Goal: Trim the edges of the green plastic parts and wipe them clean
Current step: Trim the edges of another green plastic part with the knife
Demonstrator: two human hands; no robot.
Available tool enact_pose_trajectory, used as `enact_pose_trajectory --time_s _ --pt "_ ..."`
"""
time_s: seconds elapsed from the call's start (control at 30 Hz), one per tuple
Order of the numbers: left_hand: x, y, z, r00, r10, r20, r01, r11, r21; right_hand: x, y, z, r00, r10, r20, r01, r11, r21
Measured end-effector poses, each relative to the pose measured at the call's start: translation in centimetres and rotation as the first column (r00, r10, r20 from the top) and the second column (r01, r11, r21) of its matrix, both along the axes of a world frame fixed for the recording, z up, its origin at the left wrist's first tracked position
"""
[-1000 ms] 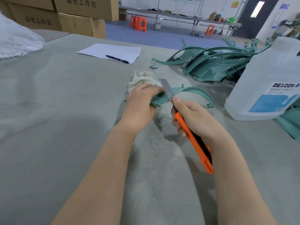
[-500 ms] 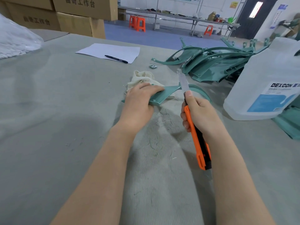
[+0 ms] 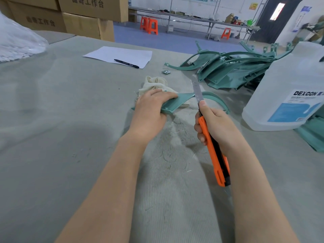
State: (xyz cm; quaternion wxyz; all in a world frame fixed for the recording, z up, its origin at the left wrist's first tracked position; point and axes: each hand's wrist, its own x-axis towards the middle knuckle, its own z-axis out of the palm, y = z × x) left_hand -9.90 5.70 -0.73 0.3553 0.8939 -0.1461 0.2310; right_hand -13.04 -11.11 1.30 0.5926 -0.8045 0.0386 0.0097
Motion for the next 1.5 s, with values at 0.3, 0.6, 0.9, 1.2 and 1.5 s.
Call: enact_pose_trajectory --time_s 0.3,0.6,0.9,1.2,1.5 --pt "0.0 -0.2 0.0 0.999 -0.035 -0.018 0.036 0.999 0.031 -0.5 0.9 -0.2 0.968 0.248 -0.028 -0.249 0.967 -0.047" --pt "-0.1 -0.3 0.1 1.000 -0.015 -0.024 0.016 1.000 0.016 -0.5 0.7 0.3 0.992 0.127 0.024 -0.126 0.991 -0.037" --pt "-0.2 -0.2 0.1 1.000 0.013 -0.019 -0.013 1.000 -0.011 -0.6 0.7 0.3 0.985 0.172 -0.014 -0.173 0.983 -0.062" --pt "0.1 -0.2 -0.3 0.997 0.066 -0.051 -0.065 0.998 0.009 -0.7 1.5 -0.2 0.939 0.339 -0.056 -0.343 0.935 -0.087" --pt "0.0 -0.4 0.0 0.999 0.027 -0.023 -0.027 0.999 -0.019 -0.9 1.3 0.1 0.956 0.294 0.022 -0.293 0.956 -0.010"
